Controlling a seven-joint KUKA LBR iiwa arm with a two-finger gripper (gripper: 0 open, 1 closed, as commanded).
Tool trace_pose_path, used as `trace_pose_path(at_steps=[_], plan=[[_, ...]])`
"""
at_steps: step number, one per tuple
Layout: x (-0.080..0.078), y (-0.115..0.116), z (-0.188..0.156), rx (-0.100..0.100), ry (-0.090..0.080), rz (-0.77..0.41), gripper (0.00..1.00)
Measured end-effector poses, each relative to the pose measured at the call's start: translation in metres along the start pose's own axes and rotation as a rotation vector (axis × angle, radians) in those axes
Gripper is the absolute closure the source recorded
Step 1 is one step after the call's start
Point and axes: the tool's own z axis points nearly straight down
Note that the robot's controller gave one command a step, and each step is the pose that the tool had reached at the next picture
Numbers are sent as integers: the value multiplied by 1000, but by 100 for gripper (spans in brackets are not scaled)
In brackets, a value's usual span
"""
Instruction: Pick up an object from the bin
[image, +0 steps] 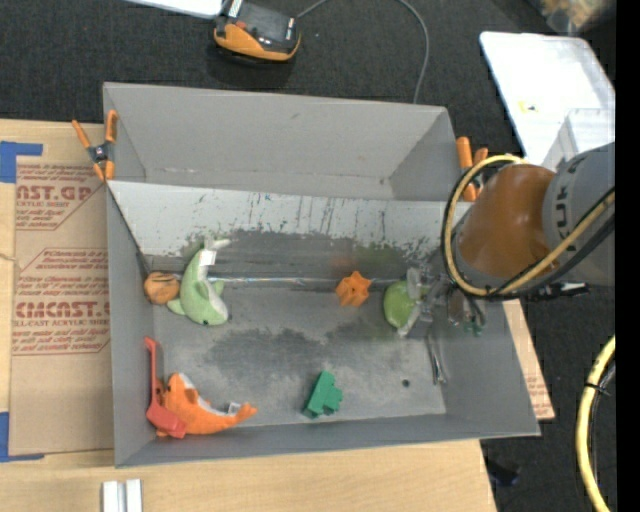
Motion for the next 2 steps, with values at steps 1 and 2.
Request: trace_pose_path(at_steps=[1, 2], plan=[[0, 0, 0, 0, 0, 0, 100], [0, 0, 0, 0, 0, 0, 100]])
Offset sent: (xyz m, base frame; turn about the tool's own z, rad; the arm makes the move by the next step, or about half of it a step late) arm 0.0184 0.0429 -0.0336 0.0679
